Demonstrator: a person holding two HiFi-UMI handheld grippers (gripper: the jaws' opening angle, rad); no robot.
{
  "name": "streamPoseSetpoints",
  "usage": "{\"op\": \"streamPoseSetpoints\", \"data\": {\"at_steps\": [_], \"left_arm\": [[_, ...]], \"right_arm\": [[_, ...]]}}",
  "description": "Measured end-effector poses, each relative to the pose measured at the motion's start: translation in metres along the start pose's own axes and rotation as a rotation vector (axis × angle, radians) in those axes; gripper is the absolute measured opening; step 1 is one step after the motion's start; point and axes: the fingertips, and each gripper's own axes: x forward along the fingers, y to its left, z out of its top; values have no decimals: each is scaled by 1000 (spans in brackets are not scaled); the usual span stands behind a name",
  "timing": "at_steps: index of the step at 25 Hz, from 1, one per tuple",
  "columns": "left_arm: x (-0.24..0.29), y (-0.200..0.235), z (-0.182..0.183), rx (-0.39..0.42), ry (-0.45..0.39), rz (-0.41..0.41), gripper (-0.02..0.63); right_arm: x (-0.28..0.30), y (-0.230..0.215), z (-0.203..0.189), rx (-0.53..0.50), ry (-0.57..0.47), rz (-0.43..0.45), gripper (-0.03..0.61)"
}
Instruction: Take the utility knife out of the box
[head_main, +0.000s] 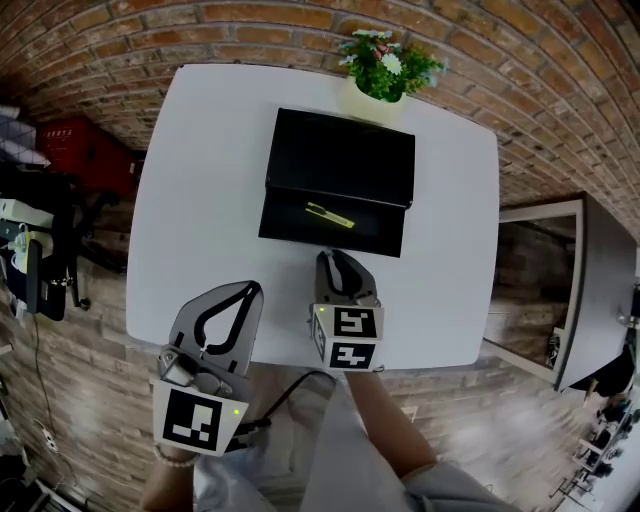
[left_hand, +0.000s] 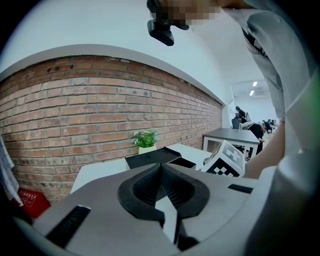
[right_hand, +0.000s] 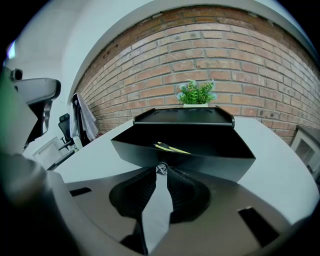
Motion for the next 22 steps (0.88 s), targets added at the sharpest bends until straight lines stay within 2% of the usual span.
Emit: {"op": "streamPoseSetpoints", "data": {"at_steps": [10,17,22], "left_arm": [[3,-8,-2,13,-6,-35,18],[7,-9,-1,45,-10,-38,18],[10,-3,5,55,-27,-15,18]], "right_arm": [[-21,14,-29,4,35,20,89],[-21,12,-29,4,16,37,91],[-25,12,-29,56,-8,67,91]]}}
